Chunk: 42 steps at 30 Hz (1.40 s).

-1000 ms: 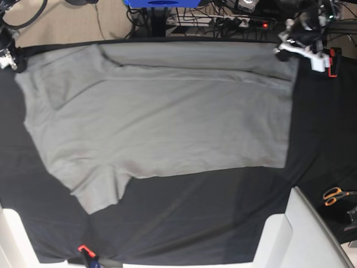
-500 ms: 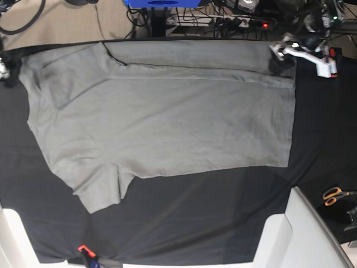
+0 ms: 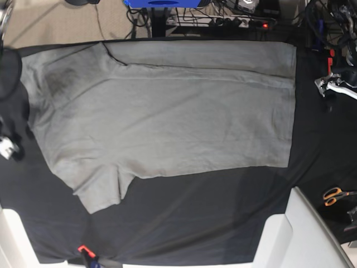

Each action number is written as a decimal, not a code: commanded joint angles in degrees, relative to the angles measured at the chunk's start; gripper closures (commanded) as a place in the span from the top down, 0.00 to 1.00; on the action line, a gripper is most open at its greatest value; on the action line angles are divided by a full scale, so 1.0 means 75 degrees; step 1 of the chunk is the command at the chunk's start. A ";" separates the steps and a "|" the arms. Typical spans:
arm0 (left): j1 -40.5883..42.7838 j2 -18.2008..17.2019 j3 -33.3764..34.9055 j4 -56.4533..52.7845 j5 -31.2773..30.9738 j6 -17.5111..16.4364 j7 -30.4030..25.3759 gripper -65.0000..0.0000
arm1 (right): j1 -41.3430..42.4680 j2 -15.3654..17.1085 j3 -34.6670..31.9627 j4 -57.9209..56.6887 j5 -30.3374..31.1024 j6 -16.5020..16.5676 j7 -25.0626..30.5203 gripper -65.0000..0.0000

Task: Fold the T-shirt properly
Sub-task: 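Move the right gripper to the sleeve and grasp it, then fold the sleeve inward over the shirt body with the right gripper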

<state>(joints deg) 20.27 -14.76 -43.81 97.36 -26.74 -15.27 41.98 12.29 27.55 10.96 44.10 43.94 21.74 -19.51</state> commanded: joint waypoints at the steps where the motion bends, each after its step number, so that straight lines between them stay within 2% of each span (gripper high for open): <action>1: -0.0036 -0.0147 -0.0060 0.0117 0.0067 -0.0022 -0.0129 1.00 | 0.0465 0.0247 -0.0436 -0.0564 0.0136 0.0038 0.0556 0.69; 4: -0.0060 -0.0159 -0.0060 0.0106 0.0043 -0.0033 -0.0129 1.00 | 0.1309 0.0236 -0.1854 -0.2252 0.0136 0.0038 0.1739 0.69; 7: -0.0036 -0.0159 -0.0060 0.0094 0.0043 -0.0033 -0.0129 1.00 | 0.1895 0.0048 -0.3261 -0.3412 0.0148 0.0038 0.2537 0.69; 10: -0.0048 -0.0135 -0.0060 -0.0047 0.0043 -0.0033 -0.0129 1.00 | 0.2176 -0.0221 -0.4187 -0.3811 0.0148 0.0038 0.2853 0.69; 13: -0.0071 -0.0159 -0.0060 -0.0281 0.0043 -0.0033 -0.0129 1.00 | 0.2223 -0.0432 -0.4515 -0.3834 0.0148 0.0026 0.2912 0.69; 20: -0.0036 -0.0135 -0.0060 -0.0445 0.0043 -0.0033 -0.0129 1.00 | 0.2387 -0.0679 -0.4562 -0.3846 0.0148 0.0015 0.2888 0.65; 22: -0.0025 -0.0135 -0.0060 -0.0445 0.0043 -0.0033 -0.0129 1.00 | 0.2387 -0.0690 -0.4562 -0.3846 0.0148 0.0003 0.2888 0.51; 26: -0.0060 -0.0124 -0.0060 -0.0445 0.0043 -0.0033 -0.0129 1.00 | 0.2387 -0.0690 -0.4562 -0.3834 0.0148 -0.0032 0.2923 0.03; 27: -0.0060 -0.0124 -0.0060 -0.0445 0.0043 -0.0033 -0.0129 1.00 | 0.2387 -0.0690 -0.4562 -0.3822 0.0148 -0.0032 0.2923 0.00; 29: -0.0060 -0.0112 -0.0060 -0.0445 0.0043 -0.0033 -0.0129 1.00 | 0.2387 -0.0679 -0.4515 -0.3799 0.0148 -0.0032 0.2923 0.02; 32: -0.0071 -0.0100 0.0057 -0.0434 0.0055 -0.0033 -0.0129 1.00 | 0.2340 -0.0620 -0.4492 -0.3518 0.0160 -0.0032 0.2865 0.00; 38: -0.0060 -0.0147 0.0584 -0.0410 0.0102 -0.0033 -0.0129 1.00 | 0.1754 -0.0374 -0.4363 -0.2123 0.0207 -0.0044 0.1986 0.00; 42: -0.0071 -0.0124 0.0584 -0.0422 0.0102 -0.0033 -0.0129 1.00 | 0.1004 -0.0350 -0.3120 -0.0915 0.0160 -0.0044 0.1212 0.00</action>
<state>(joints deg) 19.97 -14.66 -39.05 93.25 -25.56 -15.42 42.04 18.70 23.70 -12.88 36.25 44.71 20.91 -11.05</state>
